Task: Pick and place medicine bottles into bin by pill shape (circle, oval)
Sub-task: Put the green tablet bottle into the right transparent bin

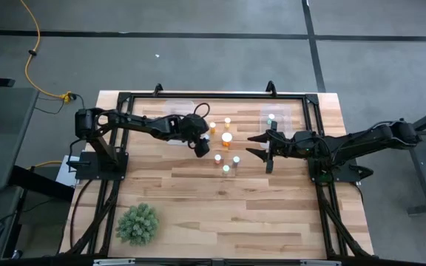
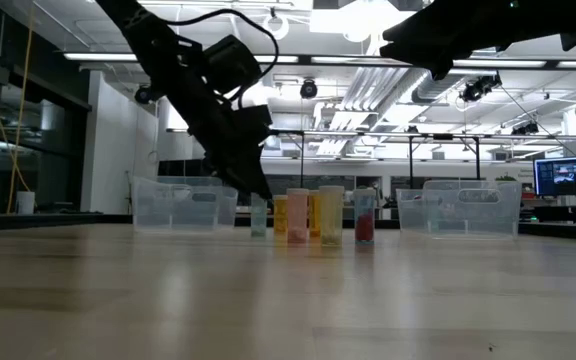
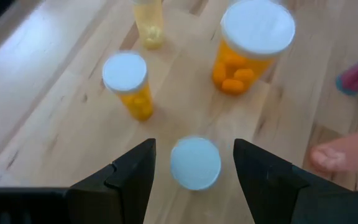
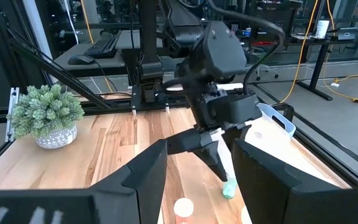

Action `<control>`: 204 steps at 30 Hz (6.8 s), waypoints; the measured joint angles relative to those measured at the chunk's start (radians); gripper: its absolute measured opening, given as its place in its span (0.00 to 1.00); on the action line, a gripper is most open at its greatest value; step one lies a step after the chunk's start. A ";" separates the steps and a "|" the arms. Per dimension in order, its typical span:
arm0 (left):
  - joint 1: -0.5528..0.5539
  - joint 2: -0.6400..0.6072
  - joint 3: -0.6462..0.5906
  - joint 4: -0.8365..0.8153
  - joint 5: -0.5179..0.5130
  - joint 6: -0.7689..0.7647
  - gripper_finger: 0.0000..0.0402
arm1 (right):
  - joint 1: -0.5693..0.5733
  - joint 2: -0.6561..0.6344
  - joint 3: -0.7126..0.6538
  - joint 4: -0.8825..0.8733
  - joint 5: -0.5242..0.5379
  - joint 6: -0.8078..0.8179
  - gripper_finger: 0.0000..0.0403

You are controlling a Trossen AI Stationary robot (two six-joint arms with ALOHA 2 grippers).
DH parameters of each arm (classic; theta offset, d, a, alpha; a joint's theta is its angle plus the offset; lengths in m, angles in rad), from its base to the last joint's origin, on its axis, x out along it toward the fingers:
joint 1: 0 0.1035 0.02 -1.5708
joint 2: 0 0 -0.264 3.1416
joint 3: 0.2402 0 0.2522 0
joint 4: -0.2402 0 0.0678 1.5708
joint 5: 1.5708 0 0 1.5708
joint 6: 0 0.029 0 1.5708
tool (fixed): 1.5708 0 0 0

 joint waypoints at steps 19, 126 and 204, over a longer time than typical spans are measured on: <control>0.000 0.000 0.000 -0.003 0.012 0.007 0.28 | 0.000 0.000 0.000 -0.001 0.000 0.000 0.43; -0.282 -0.330 0.114 -0.177 0.023 0.052 0.27 | -0.020 0.698 0.384 0.218 -0.132 0.001 0.31; -0.359 -0.651 -0.529 0.523 -0.146 0.025 0.41 | -0.020 0.697 0.384 0.226 -0.136 -0.008 0.24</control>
